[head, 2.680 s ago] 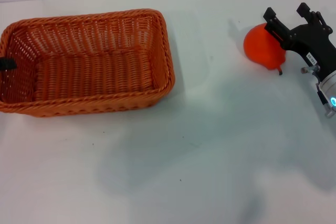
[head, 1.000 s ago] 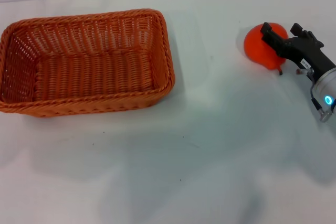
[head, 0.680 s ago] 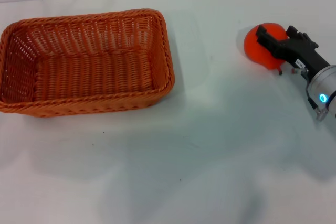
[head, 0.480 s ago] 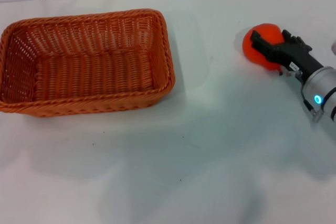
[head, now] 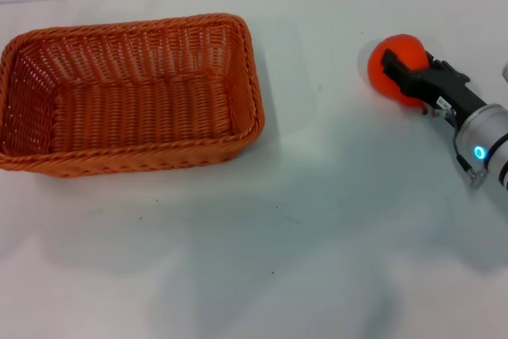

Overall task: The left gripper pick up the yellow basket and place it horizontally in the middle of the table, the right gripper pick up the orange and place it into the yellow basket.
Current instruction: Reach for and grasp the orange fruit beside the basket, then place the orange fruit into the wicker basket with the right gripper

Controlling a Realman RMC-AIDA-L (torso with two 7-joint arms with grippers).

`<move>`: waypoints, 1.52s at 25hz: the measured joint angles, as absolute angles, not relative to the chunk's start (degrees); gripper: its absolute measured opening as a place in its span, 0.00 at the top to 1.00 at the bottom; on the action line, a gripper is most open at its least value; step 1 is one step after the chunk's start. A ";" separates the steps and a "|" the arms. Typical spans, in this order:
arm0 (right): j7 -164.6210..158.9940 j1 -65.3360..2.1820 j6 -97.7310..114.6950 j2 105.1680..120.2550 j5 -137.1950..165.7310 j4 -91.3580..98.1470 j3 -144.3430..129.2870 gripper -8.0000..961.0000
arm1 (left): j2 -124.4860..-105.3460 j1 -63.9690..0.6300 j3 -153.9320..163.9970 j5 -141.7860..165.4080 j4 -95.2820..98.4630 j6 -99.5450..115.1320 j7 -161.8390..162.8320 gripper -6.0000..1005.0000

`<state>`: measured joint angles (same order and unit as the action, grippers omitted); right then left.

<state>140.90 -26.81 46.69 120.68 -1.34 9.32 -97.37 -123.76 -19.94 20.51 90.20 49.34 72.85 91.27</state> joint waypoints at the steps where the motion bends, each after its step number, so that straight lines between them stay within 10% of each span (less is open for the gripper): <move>1: 140.51 -26.70 46.95 120.68 -1.33 9.32 -97.38 0.14 | -123.72 -19.70 19.73 89.36 48.95 72.89 90.64 0.26; 5: 137.65 -26.38 47.80 120.54 -1.31 9.13 -97.39 0.31 | -123.71 -19.47 19.34 89.00 48.75 72.83 90.54 0.26; 25: 130.99 -25.74 69.71 120.09 1.07 13.06 -97.21 0.56 | -123.48 -19.02 16.77 88.94 44.81 70.12 89.84 0.26; 38: 120.16 -41.40 62.73 120.96 19.79 16.94 -102.52 0.66 | -123.53 -19.23 16.93 88.95 43.38 69.94 88.46 0.26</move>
